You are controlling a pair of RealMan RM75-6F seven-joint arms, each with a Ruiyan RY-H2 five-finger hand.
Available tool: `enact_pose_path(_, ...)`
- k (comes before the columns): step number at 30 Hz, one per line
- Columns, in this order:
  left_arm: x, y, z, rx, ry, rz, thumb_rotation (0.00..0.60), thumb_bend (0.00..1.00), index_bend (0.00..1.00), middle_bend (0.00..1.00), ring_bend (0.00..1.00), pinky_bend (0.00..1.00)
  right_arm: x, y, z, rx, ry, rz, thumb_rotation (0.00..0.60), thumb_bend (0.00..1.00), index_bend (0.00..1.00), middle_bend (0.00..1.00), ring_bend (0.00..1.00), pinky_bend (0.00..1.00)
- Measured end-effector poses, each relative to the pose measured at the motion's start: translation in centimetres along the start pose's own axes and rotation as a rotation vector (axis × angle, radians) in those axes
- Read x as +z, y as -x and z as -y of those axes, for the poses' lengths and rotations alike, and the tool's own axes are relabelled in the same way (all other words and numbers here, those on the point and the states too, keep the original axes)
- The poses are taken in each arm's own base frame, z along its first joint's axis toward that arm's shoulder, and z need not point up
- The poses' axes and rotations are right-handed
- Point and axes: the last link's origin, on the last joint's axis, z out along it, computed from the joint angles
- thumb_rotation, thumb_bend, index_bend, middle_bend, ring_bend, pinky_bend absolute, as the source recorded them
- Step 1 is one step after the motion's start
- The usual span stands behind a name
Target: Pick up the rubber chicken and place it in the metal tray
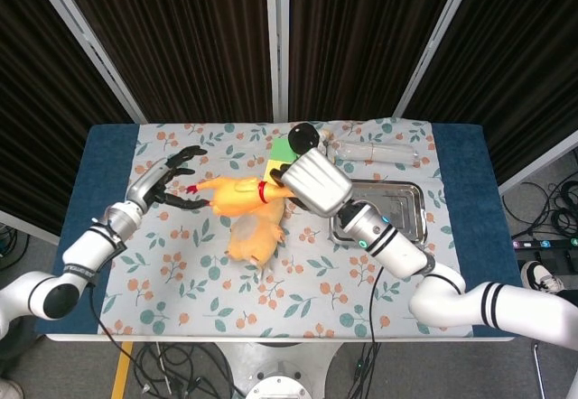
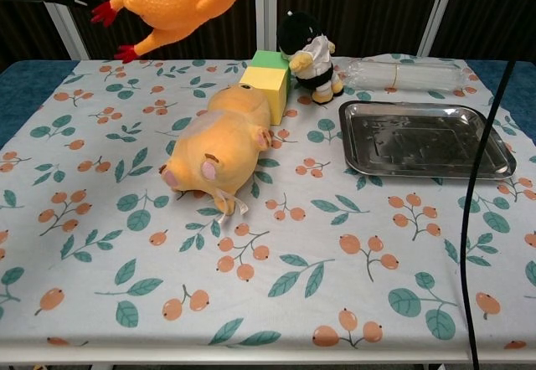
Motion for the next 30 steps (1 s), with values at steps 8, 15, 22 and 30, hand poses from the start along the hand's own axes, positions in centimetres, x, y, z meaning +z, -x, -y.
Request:
enact_pose_path(8,-2.4,-2.4,0.4,0.069,0.069,-0.116,0.600,0.12,0.19,0.10,0.04,0.16,-4.1,0.0,-3.3,0.112,0.088,-0.008,0.600,0.38,0.95,0.81,0.76,1.00)
enact_pose_path(15,-4.8,-3.5,2.1,0.191,0.076,-0.224,0.600,0.11,0.19,0.10,0.04,0.16,-9.4,1.7,-7.1,0.363,0.209,0.039,0.600,0.38,0.95,0.81,0.75,0.99)
enact_pose_path(22,-6.2,-3.4,4.4,0.313,0.037,-0.281,0.600,0.11,0.19,0.10,0.04,0.16,-15.9,5.6,-12.3,0.531,0.379,0.113,0.600,0.38,0.94,0.81,0.74,0.95)
enact_pose_path(30,-6.3,-3.2,6.1,0.327,-0.022,-0.283,0.600,0.10,0.19,0.10,0.04,0.16,-20.7,10.6,-16.4,0.557,0.492,0.196,0.600,0.38,0.94,0.81,0.73,0.92)
